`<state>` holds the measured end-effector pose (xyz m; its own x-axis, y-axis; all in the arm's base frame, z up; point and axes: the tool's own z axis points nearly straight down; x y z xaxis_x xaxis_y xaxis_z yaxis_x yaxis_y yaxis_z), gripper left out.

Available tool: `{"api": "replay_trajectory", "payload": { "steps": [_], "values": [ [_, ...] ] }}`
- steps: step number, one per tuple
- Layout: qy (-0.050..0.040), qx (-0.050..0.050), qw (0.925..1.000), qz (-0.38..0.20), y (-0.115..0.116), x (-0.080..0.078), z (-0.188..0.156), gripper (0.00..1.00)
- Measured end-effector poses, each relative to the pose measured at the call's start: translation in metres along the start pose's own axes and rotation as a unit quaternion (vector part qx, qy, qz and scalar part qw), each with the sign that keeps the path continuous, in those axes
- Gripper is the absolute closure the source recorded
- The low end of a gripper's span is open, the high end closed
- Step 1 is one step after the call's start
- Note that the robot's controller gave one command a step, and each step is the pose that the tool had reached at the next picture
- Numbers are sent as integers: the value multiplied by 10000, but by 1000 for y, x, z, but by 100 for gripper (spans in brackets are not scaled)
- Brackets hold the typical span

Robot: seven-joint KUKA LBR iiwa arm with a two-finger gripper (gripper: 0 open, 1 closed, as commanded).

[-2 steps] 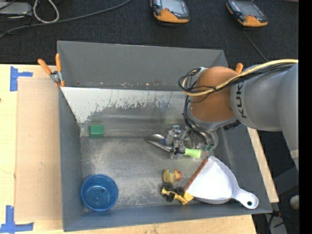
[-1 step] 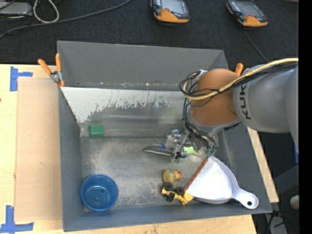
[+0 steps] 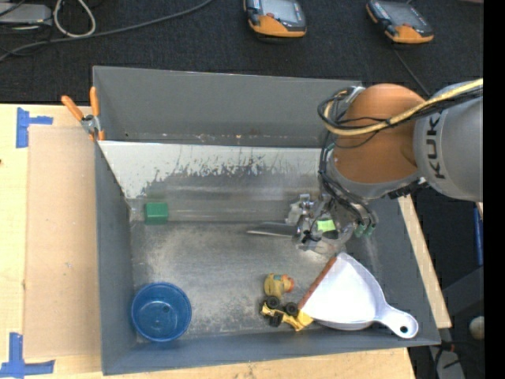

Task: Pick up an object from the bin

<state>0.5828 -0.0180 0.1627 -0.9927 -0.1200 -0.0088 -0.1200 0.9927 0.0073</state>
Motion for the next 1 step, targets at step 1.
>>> {"api": "replay_trajectory", "payload": {
  "steps": [1],
  "values": [
    [26, -7, 10000, 17, 17, 6, -90, 100]
  ]
}}
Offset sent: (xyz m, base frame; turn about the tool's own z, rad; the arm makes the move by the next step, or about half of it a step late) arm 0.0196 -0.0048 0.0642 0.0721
